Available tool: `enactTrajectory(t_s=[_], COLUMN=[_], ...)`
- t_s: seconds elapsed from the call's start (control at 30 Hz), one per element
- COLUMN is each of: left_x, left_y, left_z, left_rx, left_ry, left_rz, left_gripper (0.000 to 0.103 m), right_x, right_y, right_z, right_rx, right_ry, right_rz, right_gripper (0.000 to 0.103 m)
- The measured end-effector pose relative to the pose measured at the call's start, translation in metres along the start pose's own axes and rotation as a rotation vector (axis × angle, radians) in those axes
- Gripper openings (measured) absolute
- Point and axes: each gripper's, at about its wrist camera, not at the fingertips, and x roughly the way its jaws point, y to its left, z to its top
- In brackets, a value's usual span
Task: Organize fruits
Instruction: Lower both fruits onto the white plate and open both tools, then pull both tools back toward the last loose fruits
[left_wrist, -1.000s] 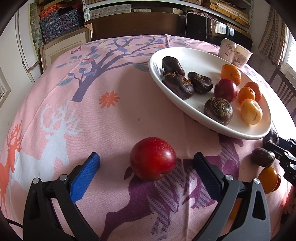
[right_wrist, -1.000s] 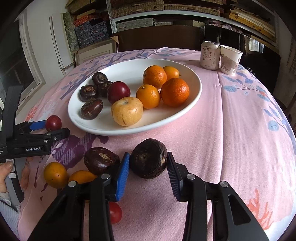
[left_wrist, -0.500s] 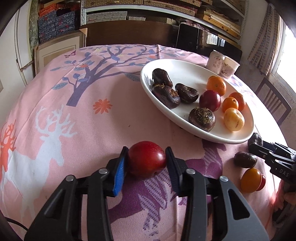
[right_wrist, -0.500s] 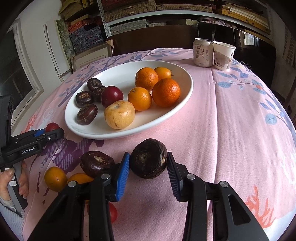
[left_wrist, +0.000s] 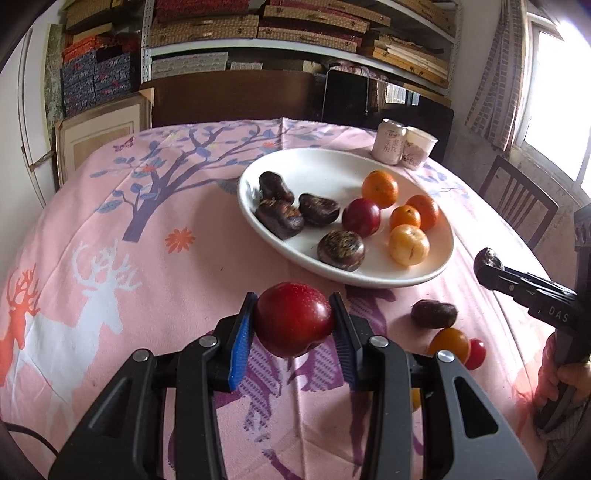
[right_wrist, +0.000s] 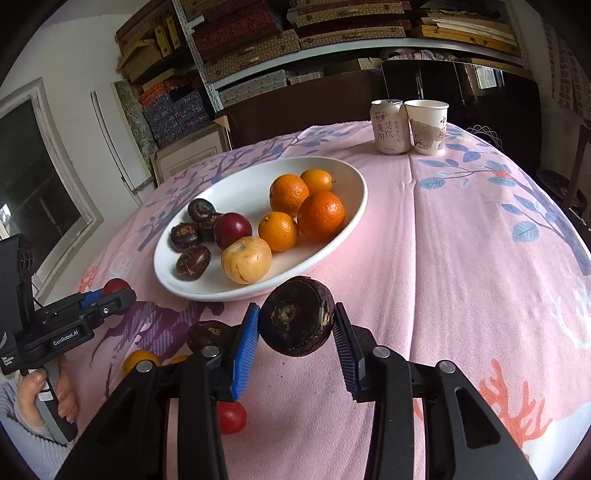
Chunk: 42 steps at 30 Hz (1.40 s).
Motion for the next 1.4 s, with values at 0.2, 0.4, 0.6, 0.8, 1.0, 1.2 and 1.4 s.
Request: enactTrajectory(t_s=[0.2, 0.4, 0.6, 0.8, 1.0, 1.2, 1.4], left_x=[0.024, 0.060, 0.066, 0.064, 0.046, 0.014, -0.017], left_y=[-0.021, -0.022, -0.012, -0.010, -0.019, -0.006, 0.015], left_z=[0.038, 0.063, 0.057, 0.040, 0.020, -0.004, -0.021], left_rx=[0.030, 0.006, -0.013, -0.005, 0.073, 0.032, -0.084], left_ry=[0.011, 0.011, -0.003, 0.030, -0.006, -0.023, -0.073], left_rz=[-0.032, -0.032, -0.009, 0.033, 0.120, 0.131, 0.068], left_gripper=[0.039, 0.048, 0.096, 0.098, 0.099, 0.099, 0.099], right_x=[0.003, 0.047, 0.046, 0.030, 0.026, -0.006, -0.027], right_y=[0.012, 0.031, 0.019, -0.005, -0.022, -0.034, -0.013], right_z=[0.031, 0.069, 0.072, 0.064, 0.044, 0.012, -0.008], right_rx=[-0.021, -0.053, -0.026, 0.071, 0.152, 0.189, 0.092], right_ry=[-0.045, -0.036, -0.091, -0.135, -0.090, -0.117, -0.117], right_rz=[0.036, 0.035, 0.020, 0.002, 0.009, 0.009, 0.049], right_gripper=[0.040, 0.040, 0.074, 0.093, 0.093, 0.096, 0.096])
